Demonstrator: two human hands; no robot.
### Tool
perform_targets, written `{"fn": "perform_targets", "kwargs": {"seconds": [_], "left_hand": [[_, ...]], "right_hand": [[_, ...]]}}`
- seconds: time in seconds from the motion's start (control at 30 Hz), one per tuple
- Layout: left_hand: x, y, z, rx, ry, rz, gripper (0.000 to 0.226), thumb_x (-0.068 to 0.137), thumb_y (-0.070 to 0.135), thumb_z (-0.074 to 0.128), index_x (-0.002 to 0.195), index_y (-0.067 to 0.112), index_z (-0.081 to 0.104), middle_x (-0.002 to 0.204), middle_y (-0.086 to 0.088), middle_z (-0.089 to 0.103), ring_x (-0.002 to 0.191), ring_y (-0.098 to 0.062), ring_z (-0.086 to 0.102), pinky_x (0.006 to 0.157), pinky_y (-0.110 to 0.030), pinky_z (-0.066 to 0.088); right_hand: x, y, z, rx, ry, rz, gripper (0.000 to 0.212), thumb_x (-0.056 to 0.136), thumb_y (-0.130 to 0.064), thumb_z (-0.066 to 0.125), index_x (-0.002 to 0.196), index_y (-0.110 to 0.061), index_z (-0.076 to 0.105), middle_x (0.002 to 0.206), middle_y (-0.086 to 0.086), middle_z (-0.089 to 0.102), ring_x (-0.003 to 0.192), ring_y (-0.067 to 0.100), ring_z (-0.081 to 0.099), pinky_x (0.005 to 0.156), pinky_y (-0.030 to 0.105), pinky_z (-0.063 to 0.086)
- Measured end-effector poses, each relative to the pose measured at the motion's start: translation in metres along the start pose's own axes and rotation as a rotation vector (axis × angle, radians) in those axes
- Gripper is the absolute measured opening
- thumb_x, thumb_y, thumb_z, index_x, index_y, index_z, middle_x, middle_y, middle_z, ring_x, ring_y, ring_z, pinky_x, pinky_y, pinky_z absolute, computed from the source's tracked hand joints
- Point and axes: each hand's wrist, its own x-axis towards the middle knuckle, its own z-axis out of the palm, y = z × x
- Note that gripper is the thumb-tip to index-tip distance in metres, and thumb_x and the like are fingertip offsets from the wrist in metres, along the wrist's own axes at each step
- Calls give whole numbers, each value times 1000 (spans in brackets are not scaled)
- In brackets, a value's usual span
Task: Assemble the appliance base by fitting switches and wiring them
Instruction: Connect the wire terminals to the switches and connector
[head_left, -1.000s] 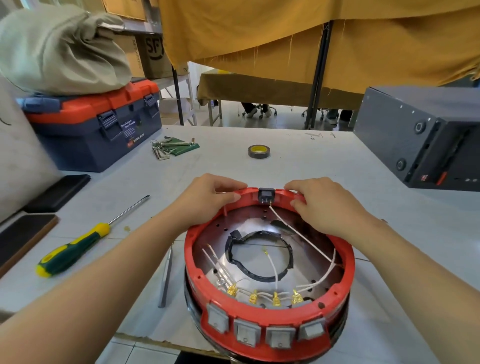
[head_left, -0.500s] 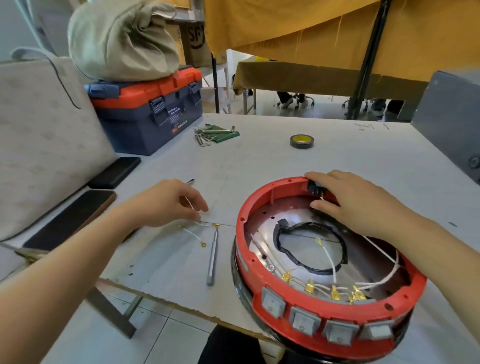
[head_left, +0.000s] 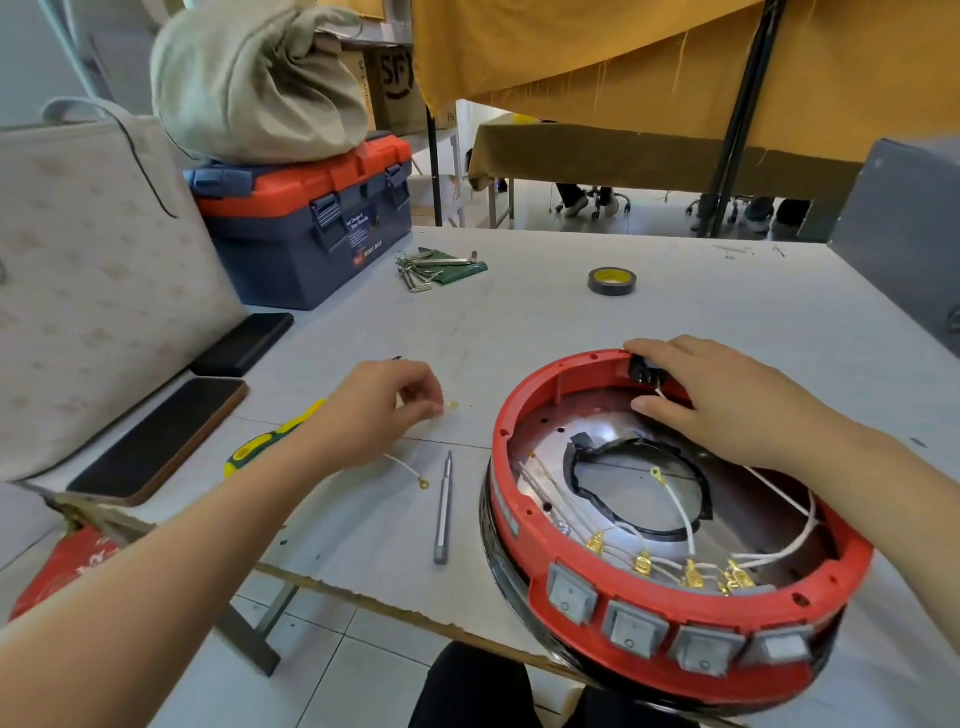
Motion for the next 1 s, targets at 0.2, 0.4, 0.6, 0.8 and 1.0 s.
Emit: {"fn": "perform_targets", "kwargs": {"seconds": [0.2,0.4,0.6,0.8,1.0], "left_hand": [[4,37,-24,-647,185,-87,17,83,10,69,83,26,74,73,3,71,66,-4,61,69,-16,52],[11,71,-33,-1012,95,-108,24,85,3,62,75,18,77,76,-1,73,63,-7,63,66,-18,54],[14,94,-20,-1176,-66,-75,12,69,14,65,71,17,77,72,-1,71,60,-7,62,67,-18,53],[23,116,2,-1081,-87,-61,12,77,3,67,75,12,74,72,-5,69,60,-9,60,62,-17,51],[27,131,13,-1018,-115,-61,5,73,8,72,73,13,75,65,-6,66,61,-17,57,64,-26,49]], "right_hand": [[1,1,0,1,26,-20,56,92,-47,46,144,-29,32,133,-2,46,119,19,43,97,36,41],[-1,1,-1,50,87,-44,53,91,-45,48,141,-26,40,133,-2,47,120,18,43,99,36,40],[-2,-6,-13,226,180,-46,42,91,-37,54,132,-25,52,130,-5,52,117,12,47,99,24,35],[-8,-16,-40,819,176,-28,15,89,-22,62,99,-28,71,96,-12,71,93,4,65,87,19,49],[-11,-17,-47,1074,195,-66,11,86,-5,63,89,-11,71,86,8,71,81,17,67,81,26,55]]}}
